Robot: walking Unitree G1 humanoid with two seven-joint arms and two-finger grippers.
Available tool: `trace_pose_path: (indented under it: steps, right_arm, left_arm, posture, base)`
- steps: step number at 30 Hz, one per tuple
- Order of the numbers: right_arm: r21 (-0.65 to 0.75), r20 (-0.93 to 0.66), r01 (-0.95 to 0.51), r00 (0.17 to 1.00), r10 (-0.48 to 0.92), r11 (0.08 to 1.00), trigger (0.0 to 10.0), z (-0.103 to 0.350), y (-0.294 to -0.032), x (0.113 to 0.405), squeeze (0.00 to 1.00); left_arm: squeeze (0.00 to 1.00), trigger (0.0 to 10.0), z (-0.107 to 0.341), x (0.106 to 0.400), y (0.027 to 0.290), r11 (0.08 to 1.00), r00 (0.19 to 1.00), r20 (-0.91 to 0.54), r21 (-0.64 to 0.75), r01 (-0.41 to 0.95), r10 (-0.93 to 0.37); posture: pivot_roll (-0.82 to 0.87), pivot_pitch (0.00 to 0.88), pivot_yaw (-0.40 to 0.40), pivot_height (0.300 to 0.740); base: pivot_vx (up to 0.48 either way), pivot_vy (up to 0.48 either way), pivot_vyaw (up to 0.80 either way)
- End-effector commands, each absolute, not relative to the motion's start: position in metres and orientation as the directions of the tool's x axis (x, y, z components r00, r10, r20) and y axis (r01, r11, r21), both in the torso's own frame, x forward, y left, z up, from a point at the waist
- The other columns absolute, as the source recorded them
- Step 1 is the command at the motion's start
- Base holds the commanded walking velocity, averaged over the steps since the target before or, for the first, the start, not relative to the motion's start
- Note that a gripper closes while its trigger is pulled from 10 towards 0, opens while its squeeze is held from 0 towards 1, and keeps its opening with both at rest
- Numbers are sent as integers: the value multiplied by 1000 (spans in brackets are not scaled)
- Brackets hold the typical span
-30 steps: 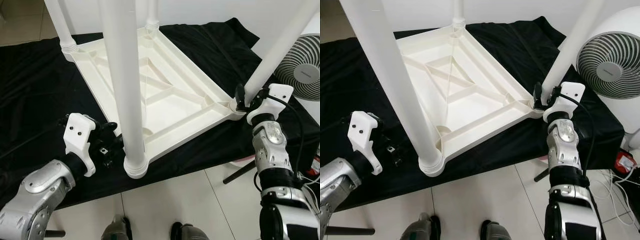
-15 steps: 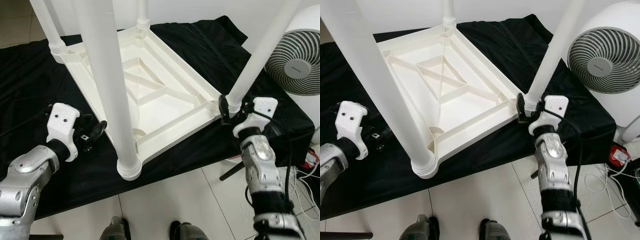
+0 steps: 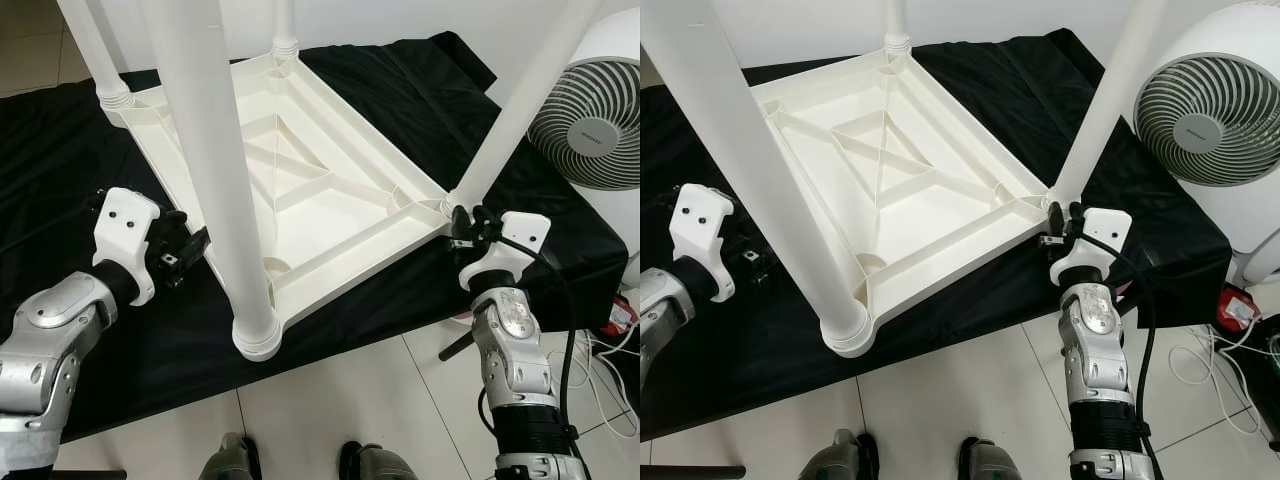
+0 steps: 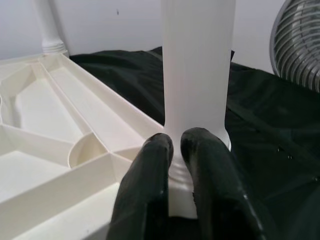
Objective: Building children table
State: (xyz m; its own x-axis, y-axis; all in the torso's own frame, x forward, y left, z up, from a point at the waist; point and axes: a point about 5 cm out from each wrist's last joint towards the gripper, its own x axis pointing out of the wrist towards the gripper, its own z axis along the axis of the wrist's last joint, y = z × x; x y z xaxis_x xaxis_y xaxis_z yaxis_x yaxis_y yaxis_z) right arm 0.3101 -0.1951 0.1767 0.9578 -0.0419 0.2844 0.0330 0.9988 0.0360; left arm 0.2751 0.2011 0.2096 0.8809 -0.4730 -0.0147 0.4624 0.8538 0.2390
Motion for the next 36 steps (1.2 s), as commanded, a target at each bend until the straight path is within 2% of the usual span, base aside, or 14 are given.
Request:
trace_pose_path:
  steps: [1, 3, 7, 9, 14, 22, 26, 29, 31, 33, 36]
  right_arm:
    - [27, 279, 49, 959, -55, 998, 10000, 179, -199, 311, 0]
    - [27, 279, 49, 959, -55, 998, 10000, 179, -199, 311, 0]
    - [3, 297, 85, 951, -82, 996, 10000, 191, -212, 321, 0]
    - [3, 297, 85, 951, -82, 996, 10000, 191, -212, 321, 0]
    - [-27, 333, 146, 934, -129, 989, 10000, 214, -238, 341, 0]
    - [-46, 311, 167, 939, -144, 985, 10000, 222, -255, 363, 0]
    - [-32, 297, 157, 944, -140, 987, 10000, 221, -252, 369, 0]
    - [-20, 307, 114, 946, -103, 993, 10000, 218, -239, 365, 0]
    - [-20, 307, 114, 946, -103, 993, 10000, 218, -239, 365, 0]
    - [-14, 313, 72, 948, -64, 997, 10000, 213, -226, 360, 0]
    - [-11, 314, 56, 948, -50, 998, 10000, 210, -221, 358, 0]
  left_arm:
    - [0, 10000, 209, 271, 195, 807, 838, -30, 253, 534, -545]
    - [0, 10000, 209, 271, 195, 807, 838, -30, 253, 534, -545]
    - [0, 10000, 206, 258, 175, 721, 756, -65, 258, 643, -651]
    - [0, 10000, 206, 258, 175, 721, 756, -65, 258, 643, -651]
    - [0, 10000, 211, 245, 151, 664, 703, -73, 275, 696, -707]
    - [0, 10000, 226, 242, 140, 647, 696, -51, 324, 690, -716]
    - [0, 10000, 229, 244, 134, 652, 699, -31, 333, 681, -714]
    - [0, 10000, 223, 250, 140, 672, 723, -46, 335, 661, -689]
    - [0, 10000, 223, 250, 140, 672, 723, -46, 335, 661, -689]
    - [0, 10000, 212, 260, 153, 680, 745, -94, 347, 646, -660]
    - [0, 10000, 206, 265, 160, 682, 752, -119, 348, 643, -648]
  posture:
    - [-15, 164, 19, 740]
    - [-15, 164, 19, 740]
    - [-13, 155, 16, 740]
    - [-13, 155, 16, 740]
    - [-9, 158, 21, 740]
    - [-4, 162, 20, 740]
    - [0, 169, 17, 740]
    - [5, 172, 12, 740]
    - [5, 172, 12, 740]
    - [5, 175, 12, 740]
    - [1, 175, 14, 740]
  base:
    - [0, 0, 0]
    - [0, 0, 0]
    - [0, 0, 0]
    - [0, 0, 0]
    - [0, 0, 0]
    - [0, 0, 0]
    - [0, 0, 0]
    - [0, 0, 0]
    - [0, 0, 0]
    - [0, 0, 0]
    - [0, 0, 0]
